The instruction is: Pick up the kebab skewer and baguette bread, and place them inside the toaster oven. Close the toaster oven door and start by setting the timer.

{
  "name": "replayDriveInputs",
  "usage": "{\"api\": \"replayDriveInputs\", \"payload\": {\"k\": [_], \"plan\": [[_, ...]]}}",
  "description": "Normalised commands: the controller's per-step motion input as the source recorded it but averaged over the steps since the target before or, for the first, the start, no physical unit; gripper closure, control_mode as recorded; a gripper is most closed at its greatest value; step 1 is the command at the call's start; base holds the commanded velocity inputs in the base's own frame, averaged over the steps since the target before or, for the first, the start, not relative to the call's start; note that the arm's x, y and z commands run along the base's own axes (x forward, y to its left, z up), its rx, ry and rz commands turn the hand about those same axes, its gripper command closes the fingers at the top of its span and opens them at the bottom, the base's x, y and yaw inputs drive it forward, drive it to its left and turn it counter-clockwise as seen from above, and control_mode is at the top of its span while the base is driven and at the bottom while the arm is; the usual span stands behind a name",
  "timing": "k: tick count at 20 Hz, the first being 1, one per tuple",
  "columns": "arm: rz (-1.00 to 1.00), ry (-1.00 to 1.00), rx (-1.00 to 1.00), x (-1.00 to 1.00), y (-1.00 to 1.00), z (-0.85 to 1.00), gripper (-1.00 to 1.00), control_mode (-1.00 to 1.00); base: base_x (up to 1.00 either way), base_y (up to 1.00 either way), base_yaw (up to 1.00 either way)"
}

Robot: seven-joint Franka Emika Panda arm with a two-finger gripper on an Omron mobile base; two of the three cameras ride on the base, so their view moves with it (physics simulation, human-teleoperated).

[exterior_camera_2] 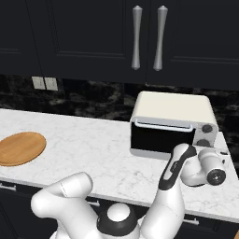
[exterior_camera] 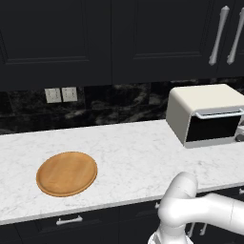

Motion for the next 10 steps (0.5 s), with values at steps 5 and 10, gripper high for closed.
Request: {"api": "replayDriveInputs", "payload": {"k": [5, 10], "plan": [[0.0, 0.0, 0.0, 0.0, 0.0, 0.0, 1.0, -1.0, 0.0, 0.0, 0.0], [0.0, 0.0, 0.0, 0.0, 0.0, 0.0, 1.0, -1.0, 0.0, 0.0, 0.0]]}}
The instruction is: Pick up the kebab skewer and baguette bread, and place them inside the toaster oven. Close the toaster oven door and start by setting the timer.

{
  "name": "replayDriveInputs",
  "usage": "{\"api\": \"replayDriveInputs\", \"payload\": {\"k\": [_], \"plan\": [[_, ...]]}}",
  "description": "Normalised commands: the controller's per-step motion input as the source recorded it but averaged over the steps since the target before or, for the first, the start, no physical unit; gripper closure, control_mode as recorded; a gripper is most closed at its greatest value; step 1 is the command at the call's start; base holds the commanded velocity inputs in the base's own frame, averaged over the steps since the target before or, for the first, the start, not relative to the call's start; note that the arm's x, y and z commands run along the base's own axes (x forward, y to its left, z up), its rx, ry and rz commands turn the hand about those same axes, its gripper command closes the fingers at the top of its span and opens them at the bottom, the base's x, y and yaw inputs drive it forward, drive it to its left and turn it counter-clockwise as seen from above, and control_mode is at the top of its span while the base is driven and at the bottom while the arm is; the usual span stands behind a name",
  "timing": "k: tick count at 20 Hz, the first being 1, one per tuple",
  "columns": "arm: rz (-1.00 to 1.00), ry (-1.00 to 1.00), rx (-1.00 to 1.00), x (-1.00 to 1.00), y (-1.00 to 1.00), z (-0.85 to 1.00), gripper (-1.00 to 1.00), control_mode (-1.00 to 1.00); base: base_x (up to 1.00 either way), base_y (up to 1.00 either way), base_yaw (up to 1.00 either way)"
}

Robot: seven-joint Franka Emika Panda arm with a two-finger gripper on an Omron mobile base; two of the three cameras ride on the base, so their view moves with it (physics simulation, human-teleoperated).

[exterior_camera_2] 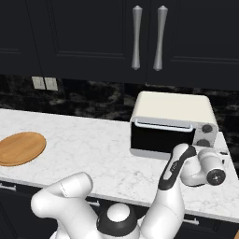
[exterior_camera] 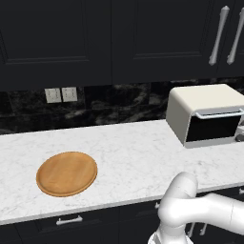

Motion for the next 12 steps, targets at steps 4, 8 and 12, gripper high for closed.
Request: {"api": "replayDriveInputs", "payload": {"k": [4, 8, 12], "plan": [[0.0, -0.01, 0.0, 0.0, 0.0, -0.01, 1.0, -1.0, 0.0, 0.0, 0.0], [-0.05, -0.06, 0.04, 0.0, -0.02, 0.0, 1.0, -1.0, 0.0, 0.0, 0.0], [-0.02, -0.08, 0.13, 0.0, -0.02, 0.0, 1.0, -1.0, 0.0, 0.0, 0.0]]}}
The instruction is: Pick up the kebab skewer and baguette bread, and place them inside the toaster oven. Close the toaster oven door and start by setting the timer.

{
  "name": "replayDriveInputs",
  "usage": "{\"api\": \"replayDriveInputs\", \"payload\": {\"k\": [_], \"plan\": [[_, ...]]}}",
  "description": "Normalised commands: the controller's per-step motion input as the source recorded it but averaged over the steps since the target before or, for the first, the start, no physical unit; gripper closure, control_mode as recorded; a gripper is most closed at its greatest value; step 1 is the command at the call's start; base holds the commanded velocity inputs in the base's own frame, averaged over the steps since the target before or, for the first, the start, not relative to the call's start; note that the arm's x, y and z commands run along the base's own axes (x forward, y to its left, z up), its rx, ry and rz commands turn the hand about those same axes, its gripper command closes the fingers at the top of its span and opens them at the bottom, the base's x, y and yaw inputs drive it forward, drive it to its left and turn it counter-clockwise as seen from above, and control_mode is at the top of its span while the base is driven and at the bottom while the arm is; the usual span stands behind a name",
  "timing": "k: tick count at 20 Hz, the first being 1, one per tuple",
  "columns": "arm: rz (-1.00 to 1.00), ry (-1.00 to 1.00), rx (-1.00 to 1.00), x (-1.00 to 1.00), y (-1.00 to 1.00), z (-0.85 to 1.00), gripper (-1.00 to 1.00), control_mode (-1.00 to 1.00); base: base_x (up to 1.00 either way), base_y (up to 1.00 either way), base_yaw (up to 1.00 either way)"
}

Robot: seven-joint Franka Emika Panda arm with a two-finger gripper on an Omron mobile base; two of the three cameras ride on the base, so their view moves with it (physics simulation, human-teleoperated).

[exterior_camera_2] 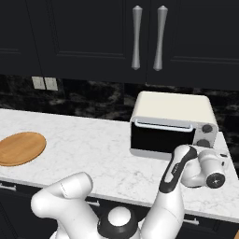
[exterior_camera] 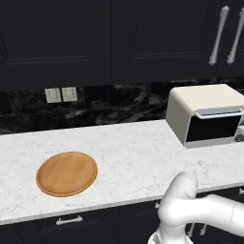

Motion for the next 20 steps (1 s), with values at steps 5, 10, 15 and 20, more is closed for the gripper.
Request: {"api": "replayDriveInputs", "payload": {"k": [5, 10, 15, 20], "plan": [[-0.05, -0.06, 0.13, 0.0, 0.0, 0.0, 1.0, -1.0, 0.0, 0.0, 0.0], [-0.07, -0.06, 0.16, 0.0, 0.0, 0.0, 1.0, -1.0, 0.0, 0.0, 0.0], [-0.09, -0.06, 0.15, 0.0, 0.0, 0.0, 1.0, -1.0, 0.0, 0.0, 0.0], [-0.08, -0.08, 0.13, 0.0, 0.0, 0.0, 1.0, -1.0, 0.0, 0.0, 0.0]]}}
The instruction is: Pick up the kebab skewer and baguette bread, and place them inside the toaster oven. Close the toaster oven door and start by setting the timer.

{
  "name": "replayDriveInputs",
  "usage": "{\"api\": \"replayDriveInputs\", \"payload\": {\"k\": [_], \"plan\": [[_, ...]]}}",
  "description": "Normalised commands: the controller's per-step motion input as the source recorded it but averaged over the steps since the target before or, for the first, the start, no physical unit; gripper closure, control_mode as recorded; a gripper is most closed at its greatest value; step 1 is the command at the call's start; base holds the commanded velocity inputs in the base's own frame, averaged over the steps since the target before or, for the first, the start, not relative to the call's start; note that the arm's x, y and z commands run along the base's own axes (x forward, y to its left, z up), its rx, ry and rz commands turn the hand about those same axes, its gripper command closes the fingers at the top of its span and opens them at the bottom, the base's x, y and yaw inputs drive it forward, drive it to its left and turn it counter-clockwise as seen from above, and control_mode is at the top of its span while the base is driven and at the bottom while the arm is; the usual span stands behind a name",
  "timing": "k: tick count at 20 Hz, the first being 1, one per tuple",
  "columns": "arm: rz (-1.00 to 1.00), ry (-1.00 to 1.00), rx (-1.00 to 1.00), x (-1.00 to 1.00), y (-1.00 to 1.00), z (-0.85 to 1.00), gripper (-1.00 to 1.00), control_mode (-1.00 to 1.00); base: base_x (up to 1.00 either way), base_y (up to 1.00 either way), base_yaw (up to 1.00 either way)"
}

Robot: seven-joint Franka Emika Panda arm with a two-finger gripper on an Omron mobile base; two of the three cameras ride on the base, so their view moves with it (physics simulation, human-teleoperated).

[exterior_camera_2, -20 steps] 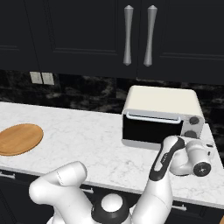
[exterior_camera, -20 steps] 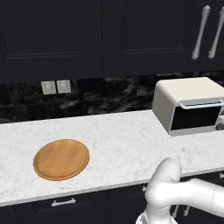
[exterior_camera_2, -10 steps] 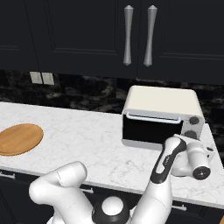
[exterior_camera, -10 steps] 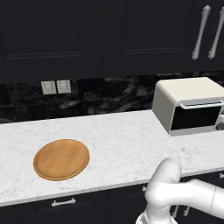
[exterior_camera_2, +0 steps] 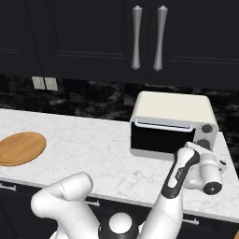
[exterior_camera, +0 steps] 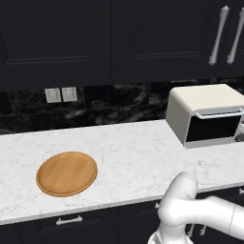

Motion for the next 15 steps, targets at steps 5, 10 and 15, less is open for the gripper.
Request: {"api": "replayDriveInputs", "payload": {"k": [5, 10, 15], "plan": [[-0.08, -0.09, 0.13, 0.0, 0.0, 0.0, 1.0, -1.0, 0.0, 0.0, 0.0], [-0.09, -0.06, 0.12, 0.0, 0.0, 0.0, 1.0, -1.0, 0.0, 0.0, 0.0], [-0.11, -0.01, 0.09, 0.01, 0.06, 0.0, 1.0, -1.0, 0.0, 0.0, 0.0]]}}
